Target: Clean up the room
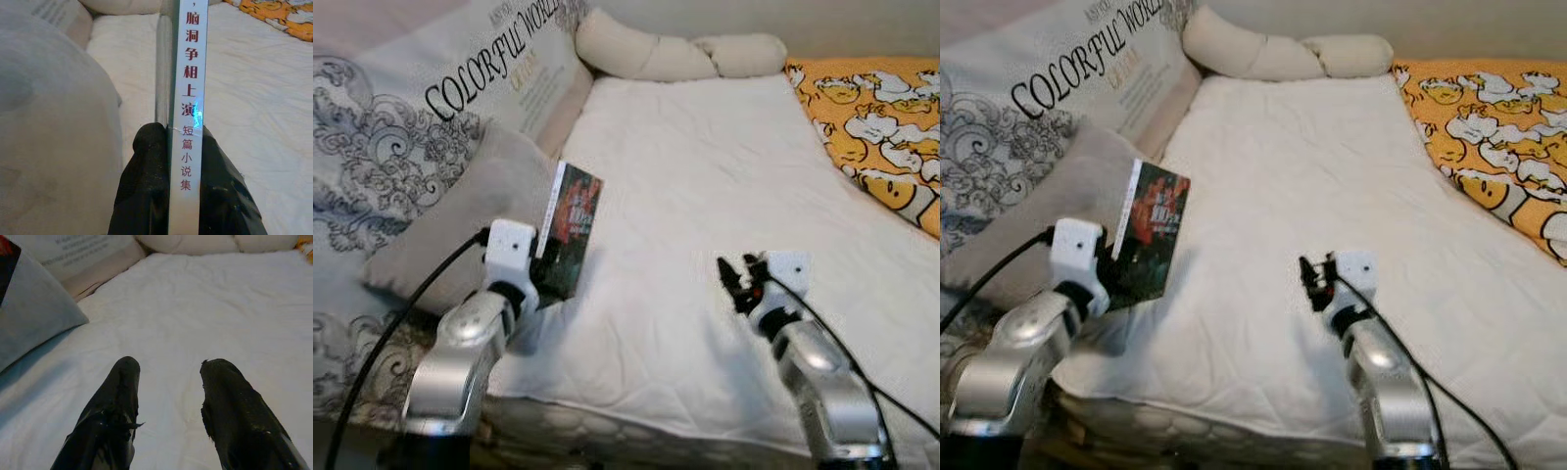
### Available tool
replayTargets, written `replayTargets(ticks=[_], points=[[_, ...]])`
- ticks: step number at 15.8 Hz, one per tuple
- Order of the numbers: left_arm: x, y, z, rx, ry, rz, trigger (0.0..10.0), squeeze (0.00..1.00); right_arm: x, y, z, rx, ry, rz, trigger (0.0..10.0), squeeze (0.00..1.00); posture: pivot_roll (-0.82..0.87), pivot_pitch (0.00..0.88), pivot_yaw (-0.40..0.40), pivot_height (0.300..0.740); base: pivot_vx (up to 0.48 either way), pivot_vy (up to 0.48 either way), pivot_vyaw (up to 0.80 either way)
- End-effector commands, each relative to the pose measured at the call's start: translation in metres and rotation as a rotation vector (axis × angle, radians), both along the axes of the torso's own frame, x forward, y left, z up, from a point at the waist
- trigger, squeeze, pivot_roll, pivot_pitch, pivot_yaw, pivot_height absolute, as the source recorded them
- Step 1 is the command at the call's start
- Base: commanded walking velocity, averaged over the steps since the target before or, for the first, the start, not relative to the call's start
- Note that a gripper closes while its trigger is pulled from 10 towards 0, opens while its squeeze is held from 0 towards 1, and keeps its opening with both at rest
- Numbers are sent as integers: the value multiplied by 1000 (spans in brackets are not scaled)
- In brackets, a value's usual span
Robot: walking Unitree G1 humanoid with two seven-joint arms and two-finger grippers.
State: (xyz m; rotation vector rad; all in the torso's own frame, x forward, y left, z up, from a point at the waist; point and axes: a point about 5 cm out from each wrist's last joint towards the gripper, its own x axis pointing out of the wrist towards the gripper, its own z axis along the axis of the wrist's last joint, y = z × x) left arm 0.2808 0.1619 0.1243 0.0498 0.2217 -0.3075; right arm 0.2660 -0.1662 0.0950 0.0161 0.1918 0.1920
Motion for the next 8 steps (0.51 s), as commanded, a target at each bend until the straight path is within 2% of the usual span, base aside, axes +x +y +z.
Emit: replayTargets(ticks=[1, 2, 4, 7, 8], points=[[7, 1, 7, 11, -22, -6, 10000, 0, 4, -6, 5, 0, -11, -4, 10000, 0, 24, 0, 82, 740, 0, 0, 0], [11, 2, 7, 30, -19, -3, 10000, 0, 6, -12, 7, -24, -14, 5, 10000, 0, 20, 0, 86, 740, 0, 0, 0], [14, 0, 6, 4, -7, -8, 10000, 0, 7, -17, 8, -52, -18, 24, 10000, 0, 15, 0, 90, 740, 0, 0, 0], [13, -3, 3, -53, 29, -13, 10000, 0, 6, -15, 8, -58, -16, 50, 10000, 0, 13, 0, 87, 740, 0, 0, 0], [23, -12, 5, -212, 73, -39, 10000, 0, 5, -11, 11, -27, -10, 155, 10000, 0, 19, 0, 77, 740, 0, 0, 0]])
